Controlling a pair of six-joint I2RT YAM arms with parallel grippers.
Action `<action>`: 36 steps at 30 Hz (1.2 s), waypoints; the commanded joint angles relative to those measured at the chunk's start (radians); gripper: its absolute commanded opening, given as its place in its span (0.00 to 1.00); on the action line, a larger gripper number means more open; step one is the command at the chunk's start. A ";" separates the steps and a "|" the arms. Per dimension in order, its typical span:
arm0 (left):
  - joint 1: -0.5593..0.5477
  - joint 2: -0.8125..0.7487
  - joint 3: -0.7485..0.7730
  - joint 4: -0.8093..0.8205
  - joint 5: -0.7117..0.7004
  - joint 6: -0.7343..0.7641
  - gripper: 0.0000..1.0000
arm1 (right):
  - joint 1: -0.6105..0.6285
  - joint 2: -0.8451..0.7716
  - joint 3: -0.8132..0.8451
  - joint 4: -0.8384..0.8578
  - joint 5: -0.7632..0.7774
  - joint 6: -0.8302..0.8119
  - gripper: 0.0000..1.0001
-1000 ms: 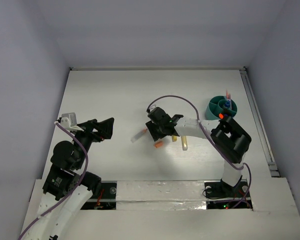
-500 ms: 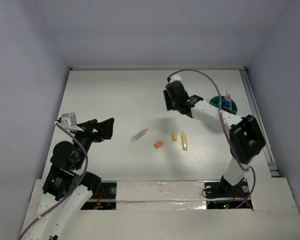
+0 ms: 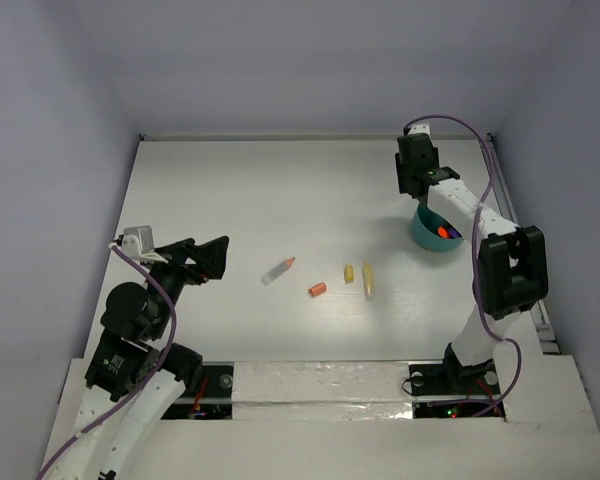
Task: Sort the stationery into containers
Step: Place the stationery in the storage box.
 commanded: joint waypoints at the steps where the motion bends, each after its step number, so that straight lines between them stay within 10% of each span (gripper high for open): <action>1: -0.003 -0.010 -0.007 0.045 0.009 0.015 0.99 | -0.038 0.029 0.028 0.026 0.034 -0.083 0.55; 36: -0.022 0.004 -0.006 0.048 0.004 0.017 0.99 | -0.069 0.032 0.003 -0.048 0.101 -0.068 0.59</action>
